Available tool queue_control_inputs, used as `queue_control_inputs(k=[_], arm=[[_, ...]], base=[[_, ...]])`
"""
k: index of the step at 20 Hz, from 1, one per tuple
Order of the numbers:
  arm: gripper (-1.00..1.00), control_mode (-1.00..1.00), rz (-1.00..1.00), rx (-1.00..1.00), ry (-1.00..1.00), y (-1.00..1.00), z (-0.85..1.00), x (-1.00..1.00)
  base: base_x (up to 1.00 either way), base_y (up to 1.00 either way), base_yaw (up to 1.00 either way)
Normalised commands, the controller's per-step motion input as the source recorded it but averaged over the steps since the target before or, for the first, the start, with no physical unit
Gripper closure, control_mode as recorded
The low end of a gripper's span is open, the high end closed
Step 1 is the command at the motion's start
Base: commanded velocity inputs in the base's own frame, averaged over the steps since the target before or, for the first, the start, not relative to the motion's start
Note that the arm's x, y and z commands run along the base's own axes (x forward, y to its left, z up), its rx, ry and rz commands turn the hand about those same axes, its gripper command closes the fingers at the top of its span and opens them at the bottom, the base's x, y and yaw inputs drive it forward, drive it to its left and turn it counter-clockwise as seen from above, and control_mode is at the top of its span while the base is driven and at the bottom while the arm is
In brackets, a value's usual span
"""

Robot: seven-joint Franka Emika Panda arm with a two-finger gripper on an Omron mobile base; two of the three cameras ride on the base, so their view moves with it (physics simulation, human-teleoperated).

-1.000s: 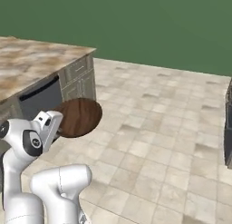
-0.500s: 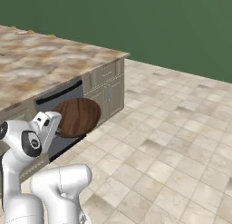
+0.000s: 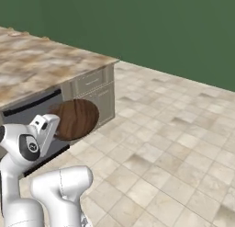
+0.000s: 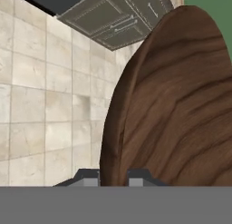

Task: Move the bowls from the cabinet to the plates on the dining table.

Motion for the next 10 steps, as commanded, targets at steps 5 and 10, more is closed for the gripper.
queue_control_inputs(k=[5,10], arm=[[1.0,1.0,0.0,0.0,0.0,0.0,0.0,0.0],[1.0,1.0,0.0,0.0,0.0,0.0,0.0,0.0]], base=[[0.85,-1.0,0.0],[1.0,-0.87,0.0]])
